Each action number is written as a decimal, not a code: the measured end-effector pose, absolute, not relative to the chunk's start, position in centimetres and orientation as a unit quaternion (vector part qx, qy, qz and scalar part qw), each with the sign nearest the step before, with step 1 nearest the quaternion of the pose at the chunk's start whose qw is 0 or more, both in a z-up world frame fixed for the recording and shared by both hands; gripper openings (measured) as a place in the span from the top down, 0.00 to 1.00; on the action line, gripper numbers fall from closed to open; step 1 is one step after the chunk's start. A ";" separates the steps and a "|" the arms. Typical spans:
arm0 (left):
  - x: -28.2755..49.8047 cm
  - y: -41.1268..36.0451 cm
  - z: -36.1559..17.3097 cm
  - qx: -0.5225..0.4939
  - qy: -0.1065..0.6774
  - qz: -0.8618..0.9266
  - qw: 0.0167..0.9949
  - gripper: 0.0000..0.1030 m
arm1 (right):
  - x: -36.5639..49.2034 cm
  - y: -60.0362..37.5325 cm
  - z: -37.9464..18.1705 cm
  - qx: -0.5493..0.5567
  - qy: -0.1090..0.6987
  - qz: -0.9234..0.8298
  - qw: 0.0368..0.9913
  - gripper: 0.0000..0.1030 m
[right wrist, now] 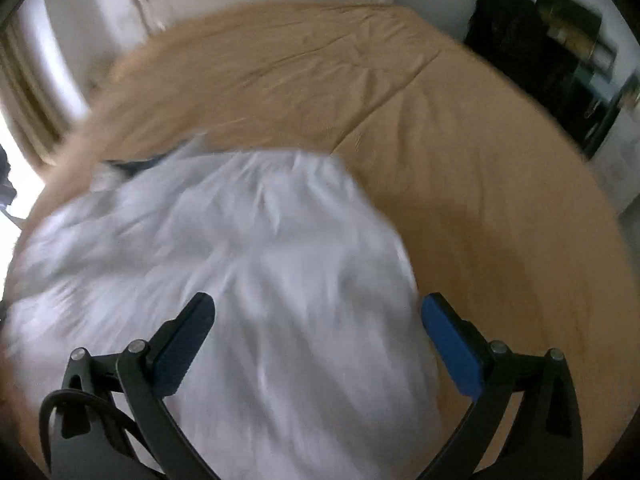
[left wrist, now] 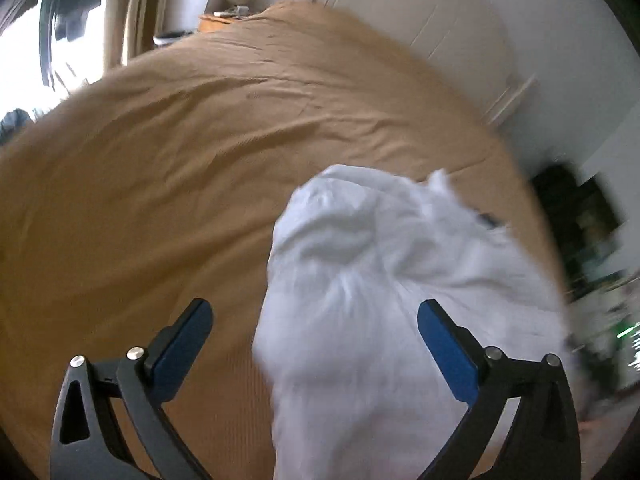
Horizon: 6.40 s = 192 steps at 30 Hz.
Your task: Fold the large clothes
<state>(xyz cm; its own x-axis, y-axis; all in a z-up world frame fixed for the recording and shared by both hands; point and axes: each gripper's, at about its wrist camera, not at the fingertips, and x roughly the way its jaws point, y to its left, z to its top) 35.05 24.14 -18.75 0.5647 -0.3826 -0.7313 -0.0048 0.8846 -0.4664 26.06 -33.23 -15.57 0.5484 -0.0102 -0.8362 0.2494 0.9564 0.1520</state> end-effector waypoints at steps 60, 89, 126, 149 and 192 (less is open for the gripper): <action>22.0 19.5 -27.2 -0.423 0.502 -0.172 0.734 0.47 | 1.6 -27.5 -14.4 0.171 0.405 -0.017 0.898 0.15; 20.8 20.1 -25.2 -0.336 0.504 -0.142 0.783 0.44 | 33.5 -13.8 -23.1 0.037 0.567 -0.007 0.823 0.44; 20.3 17.1 -20.1 -0.180 0.483 -0.114 0.850 0.48 | 10.3 -11.4 -20.4 -0.032 0.545 0.096 0.832 0.41; 18.7 13.3 -16.4 -0.082 0.450 -0.102 0.884 0.49 | 23.4 -13.0 -21.4 0.073 0.577 0.048 0.812 0.63; 21.8 19.0 -23.8 -0.353 0.485 -0.129 0.790 0.52 | 32.8 -12.3 -23.1 0.079 0.625 0.023 0.776 0.46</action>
<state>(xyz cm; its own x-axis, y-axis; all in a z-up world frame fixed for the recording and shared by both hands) 21.83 19.04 -23.84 0.4955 -0.5463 -0.6753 -0.1383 0.7180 -0.6822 32.75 -12.34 -23.15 0.2178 0.1348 -0.9666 0.0631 0.9864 0.1518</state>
